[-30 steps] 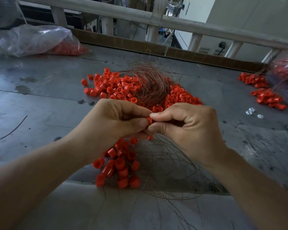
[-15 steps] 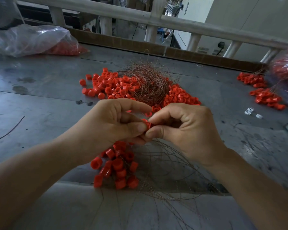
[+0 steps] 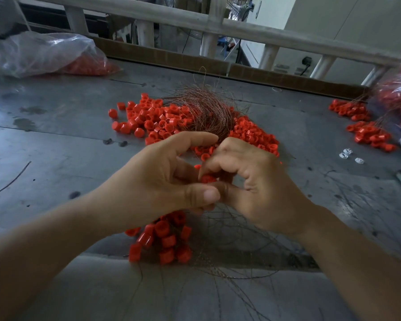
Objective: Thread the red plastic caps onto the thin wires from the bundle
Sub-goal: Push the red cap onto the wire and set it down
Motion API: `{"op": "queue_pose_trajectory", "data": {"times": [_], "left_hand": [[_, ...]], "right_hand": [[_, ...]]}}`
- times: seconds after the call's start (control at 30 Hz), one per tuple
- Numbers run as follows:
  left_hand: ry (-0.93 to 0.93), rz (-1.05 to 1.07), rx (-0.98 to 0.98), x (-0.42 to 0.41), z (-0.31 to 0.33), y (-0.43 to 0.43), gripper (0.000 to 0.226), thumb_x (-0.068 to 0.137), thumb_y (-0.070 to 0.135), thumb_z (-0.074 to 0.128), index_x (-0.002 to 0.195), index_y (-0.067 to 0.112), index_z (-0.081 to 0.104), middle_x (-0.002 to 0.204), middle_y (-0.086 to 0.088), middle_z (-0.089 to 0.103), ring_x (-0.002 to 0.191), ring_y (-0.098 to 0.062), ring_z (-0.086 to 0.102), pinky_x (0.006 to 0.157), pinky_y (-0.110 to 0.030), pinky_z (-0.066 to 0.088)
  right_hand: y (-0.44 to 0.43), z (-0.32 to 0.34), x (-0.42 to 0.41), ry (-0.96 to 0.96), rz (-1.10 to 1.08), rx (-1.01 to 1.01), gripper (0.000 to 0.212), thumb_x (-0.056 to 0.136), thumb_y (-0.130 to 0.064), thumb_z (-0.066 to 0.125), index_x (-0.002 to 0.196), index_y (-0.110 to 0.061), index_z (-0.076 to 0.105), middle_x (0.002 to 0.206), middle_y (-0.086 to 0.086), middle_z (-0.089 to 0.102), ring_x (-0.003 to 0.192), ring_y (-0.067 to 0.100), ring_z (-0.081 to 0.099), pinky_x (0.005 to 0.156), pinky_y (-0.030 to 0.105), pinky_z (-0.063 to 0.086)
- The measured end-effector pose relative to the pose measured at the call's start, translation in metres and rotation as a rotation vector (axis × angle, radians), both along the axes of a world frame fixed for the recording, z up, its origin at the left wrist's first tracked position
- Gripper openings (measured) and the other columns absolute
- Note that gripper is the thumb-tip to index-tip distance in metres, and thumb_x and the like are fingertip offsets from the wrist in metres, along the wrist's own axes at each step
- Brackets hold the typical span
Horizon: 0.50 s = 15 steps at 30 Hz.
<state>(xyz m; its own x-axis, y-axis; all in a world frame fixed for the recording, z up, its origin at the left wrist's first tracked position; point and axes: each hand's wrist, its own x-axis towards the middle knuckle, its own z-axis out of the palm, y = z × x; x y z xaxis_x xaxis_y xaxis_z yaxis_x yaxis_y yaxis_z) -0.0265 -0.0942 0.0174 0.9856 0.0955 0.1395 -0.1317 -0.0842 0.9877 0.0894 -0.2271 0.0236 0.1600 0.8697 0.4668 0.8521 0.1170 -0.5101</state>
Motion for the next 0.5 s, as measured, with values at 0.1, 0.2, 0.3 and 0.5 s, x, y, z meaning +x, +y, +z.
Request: {"op": "queue_pose_trajectory", "data": {"times": [0.1, 0.2, 0.3, 0.5], "left_hand": [[-0.016, 0.019, 0.067, -0.0006, -0.0012, -0.0051, 0.063, 0.061, 0.035, 0.070, 0.119, 0.035, 0.044, 0.075, -0.005, 0.072, 0.067, -0.017, 0.070, 0.059, -0.023, 0.055], [-0.043, 0.025, 0.076, -0.0029, -0.0017, -0.0069, 0.060, 0.062, 0.034, 0.068, 0.117, 0.041, 0.046, 0.072, -0.007, 0.070, 0.063, -0.018, 0.070, 0.056, -0.023, 0.054], [-0.045, 0.034, 0.051, -0.0043, -0.0011, -0.0087, 0.058, 0.062, 0.033, 0.067, 0.116, 0.047, 0.049, 0.068, -0.008, 0.069, 0.060, -0.020, 0.069, 0.053, -0.022, 0.053], [-0.078, 0.049, 0.023, -0.0031, 0.0017, -0.0073, 0.061, 0.063, 0.029, 0.074, 0.117, 0.040, 0.047, 0.072, -0.006, 0.071, 0.062, -0.017, 0.070, 0.056, -0.022, 0.054]], "right_hand": [[-0.0015, -0.0008, -0.0040, -0.026, 0.026, -0.007, 0.008, 0.075, -0.007, 0.067, 0.081, -0.002, 0.066, 0.081, -0.012, 0.047, 0.075, 0.003, 0.051, 0.066, 0.018, 0.046], [-0.0014, -0.0013, -0.0071, -0.025, 0.030, 0.000, 0.007, 0.073, -0.002, 0.066, 0.079, -0.001, 0.066, 0.082, -0.011, 0.047, 0.076, -0.003, 0.049, 0.068, 0.014, 0.045], [-0.0009, -0.0017, -0.0071, -0.015, 0.023, 0.001, 0.006, 0.072, -0.001, 0.066, 0.079, -0.001, 0.066, 0.083, -0.017, 0.045, 0.076, -0.007, 0.048, 0.070, 0.009, 0.041], [-0.0004, -0.0024, -0.0047, 0.033, 0.008, 0.066, 0.007, 0.074, -0.006, 0.068, 0.081, -0.004, 0.066, 0.082, -0.013, 0.050, 0.074, -0.001, 0.052, 0.067, 0.013, 0.044]]}}
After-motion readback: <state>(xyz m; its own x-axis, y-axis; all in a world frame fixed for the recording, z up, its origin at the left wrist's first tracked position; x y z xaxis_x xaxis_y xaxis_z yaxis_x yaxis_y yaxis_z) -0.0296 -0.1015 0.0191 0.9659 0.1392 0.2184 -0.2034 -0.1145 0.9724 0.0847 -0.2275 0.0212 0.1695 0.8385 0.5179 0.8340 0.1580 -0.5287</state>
